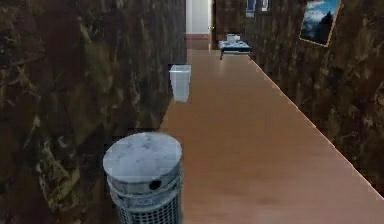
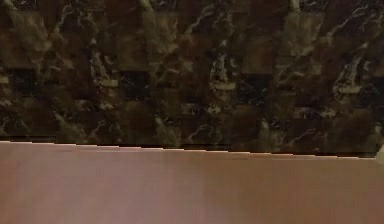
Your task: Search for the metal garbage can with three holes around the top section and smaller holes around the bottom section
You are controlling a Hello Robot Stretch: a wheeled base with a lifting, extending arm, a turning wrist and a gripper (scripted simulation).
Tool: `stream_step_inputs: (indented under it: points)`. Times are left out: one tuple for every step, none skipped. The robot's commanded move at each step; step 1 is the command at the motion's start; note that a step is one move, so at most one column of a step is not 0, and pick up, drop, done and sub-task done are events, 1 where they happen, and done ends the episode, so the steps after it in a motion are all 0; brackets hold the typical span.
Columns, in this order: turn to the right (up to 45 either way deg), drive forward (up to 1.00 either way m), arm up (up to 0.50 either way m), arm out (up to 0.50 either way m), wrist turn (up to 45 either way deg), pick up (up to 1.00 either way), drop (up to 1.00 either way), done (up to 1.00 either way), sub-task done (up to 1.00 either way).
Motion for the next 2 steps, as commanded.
stream_step_inputs:
  points:
    - [-15.0, 0.00, 0.00, 0.00, 0.0, 0.00, 0.00, 0.00, 0.00]
    - [0.0, 0.00, 0.00, 0.00, 0.0, 0.00, 0.00, 1.00, 0.00]
